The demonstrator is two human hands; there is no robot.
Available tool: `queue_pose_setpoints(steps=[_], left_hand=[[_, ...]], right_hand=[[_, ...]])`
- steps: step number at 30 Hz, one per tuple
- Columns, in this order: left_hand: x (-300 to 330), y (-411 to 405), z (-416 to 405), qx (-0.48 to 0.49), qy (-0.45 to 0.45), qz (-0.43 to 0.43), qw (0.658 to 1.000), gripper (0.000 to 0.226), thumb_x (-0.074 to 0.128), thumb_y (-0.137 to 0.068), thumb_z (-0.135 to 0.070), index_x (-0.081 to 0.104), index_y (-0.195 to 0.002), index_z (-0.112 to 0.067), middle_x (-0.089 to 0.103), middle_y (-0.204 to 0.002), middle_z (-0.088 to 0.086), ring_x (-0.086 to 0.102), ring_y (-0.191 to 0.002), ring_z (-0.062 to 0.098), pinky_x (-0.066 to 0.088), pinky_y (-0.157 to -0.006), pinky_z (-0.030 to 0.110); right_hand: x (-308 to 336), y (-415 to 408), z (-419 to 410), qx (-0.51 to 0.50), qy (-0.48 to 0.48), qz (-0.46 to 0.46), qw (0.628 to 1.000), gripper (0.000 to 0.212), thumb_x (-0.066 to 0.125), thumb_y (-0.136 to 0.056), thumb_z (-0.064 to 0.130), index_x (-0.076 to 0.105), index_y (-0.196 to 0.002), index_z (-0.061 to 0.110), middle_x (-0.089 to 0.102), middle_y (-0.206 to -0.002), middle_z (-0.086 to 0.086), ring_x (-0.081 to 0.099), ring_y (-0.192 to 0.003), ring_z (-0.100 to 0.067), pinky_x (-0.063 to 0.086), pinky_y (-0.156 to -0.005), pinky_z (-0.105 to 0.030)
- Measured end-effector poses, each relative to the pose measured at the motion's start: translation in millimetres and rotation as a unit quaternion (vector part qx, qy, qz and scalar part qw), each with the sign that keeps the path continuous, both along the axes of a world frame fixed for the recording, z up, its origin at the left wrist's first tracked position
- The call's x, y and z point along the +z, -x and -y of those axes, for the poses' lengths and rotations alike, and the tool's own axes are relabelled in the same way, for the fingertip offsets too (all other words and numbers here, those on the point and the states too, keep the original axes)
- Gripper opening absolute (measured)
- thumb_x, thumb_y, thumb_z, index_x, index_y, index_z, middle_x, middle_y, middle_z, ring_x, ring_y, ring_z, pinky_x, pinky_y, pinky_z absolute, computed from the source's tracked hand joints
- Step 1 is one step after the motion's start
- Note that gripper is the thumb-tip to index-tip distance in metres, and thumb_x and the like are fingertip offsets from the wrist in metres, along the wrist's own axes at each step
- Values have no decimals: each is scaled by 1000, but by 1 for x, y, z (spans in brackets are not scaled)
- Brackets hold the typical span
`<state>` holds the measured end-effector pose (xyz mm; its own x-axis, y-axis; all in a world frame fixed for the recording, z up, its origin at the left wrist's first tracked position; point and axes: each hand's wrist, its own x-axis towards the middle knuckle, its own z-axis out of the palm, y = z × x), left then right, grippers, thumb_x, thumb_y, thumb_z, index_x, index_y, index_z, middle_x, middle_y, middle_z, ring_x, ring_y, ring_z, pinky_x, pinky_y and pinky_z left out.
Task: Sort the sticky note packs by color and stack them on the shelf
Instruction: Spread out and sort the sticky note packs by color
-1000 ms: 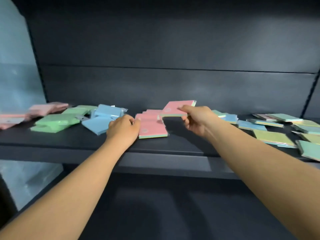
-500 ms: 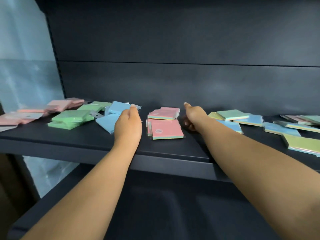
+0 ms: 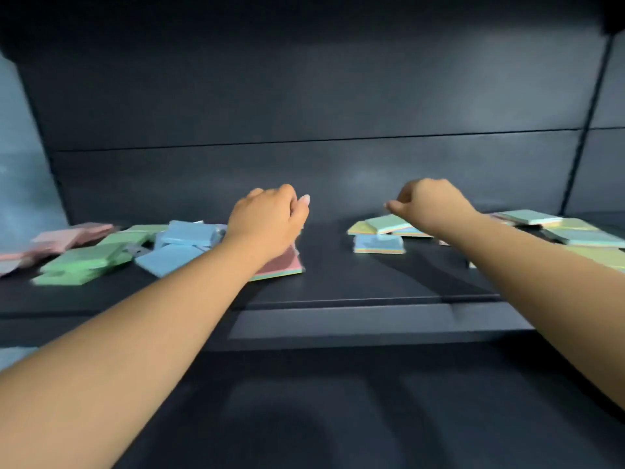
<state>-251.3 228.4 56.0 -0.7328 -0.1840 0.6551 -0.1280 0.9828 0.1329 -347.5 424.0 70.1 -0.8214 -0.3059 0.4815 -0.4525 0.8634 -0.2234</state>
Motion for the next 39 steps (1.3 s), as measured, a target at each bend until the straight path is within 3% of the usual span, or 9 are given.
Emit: queue_pose_setpoints(steps=[5,10,13,18,23,26,32,36,39], left_hand=[[20,34,-59,-100,150,-16,983,34,31,-97,-39,53,-93,-13,63,-98,7,48,-103,30,34,-85,35],[22,77,-124,-165,180,-27,969,32,31,-98,-36,51,-86,-13,47,-68,-2,46,-97,26,29,-82,32],[18,108,-161,-168,186,-8,968,35,33,-97,-37,55,-91,-11,42,-65,-3,45,-94,23,29,-81,31],[13,157,-213,-145,118,37,982,33,34,-97,-38,55,-92,-13,41,-65,-6,40,-89,17,26,-71,27],[4,196,-249,-106,43,132,985,36,32,-96,-44,56,-99,-18,55,-85,1,43,-90,16,35,-72,29],[-1,210,-258,-79,5,180,981,37,29,-95,-49,54,-98,-22,55,-91,3,50,-92,21,41,-75,32],[3,240,-265,-46,-24,256,965,40,27,-96,-50,51,-87,-19,53,-80,-3,50,-84,22,39,-72,32],[-4,283,-279,-51,-123,284,949,53,28,-96,-51,62,-107,-11,63,-112,5,54,-108,25,40,-93,33],[-11,310,-303,-29,-158,324,932,60,32,-96,-51,51,-128,-4,50,-135,14,47,-122,30,35,-97,32]], right_hand=[[15,5,-91,-61,-41,-88,993,33,52,-92,34,61,-111,7,63,-115,-16,55,-108,-34,43,-87,-36],[19,39,-180,-106,-59,-112,986,34,55,-91,36,61,-112,10,62,-117,-14,56,-108,-32,43,-87,-35],[15,69,-222,-123,-68,-99,985,34,54,-91,37,63,-110,10,63,-116,-13,57,-107,-33,44,-85,-35],[13,131,-271,-123,-87,-42,988,38,50,-93,39,64,-108,7,65,-111,-15,57,-103,-33,46,-83,-35],[7,189,-288,-70,-57,39,995,49,47,-93,43,63,-108,-1,65,-109,-19,56,-103,-34,47,-85,-37],[-6,210,-283,5,21,135,991,54,43,-94,49,60,-119,4,60,-123,-13,51,-116,-30,40,-92,-32],[-34,233,-287,66,-20,270,960,60,22,-98,51,36,-143,15,34,-151,-6,28,-140,-23,20,-111,-31],[-32,241,-294,61,21,301,951,67,19,-96,57,40,-141,14,37,-150,-4,30,-139,-22,19,-112,-34],[-33,247,-299,54,41,312,947,71,18,-94,60,44,-139,13,40,-148,-2,32,-138,-21,19,-112,-35]])
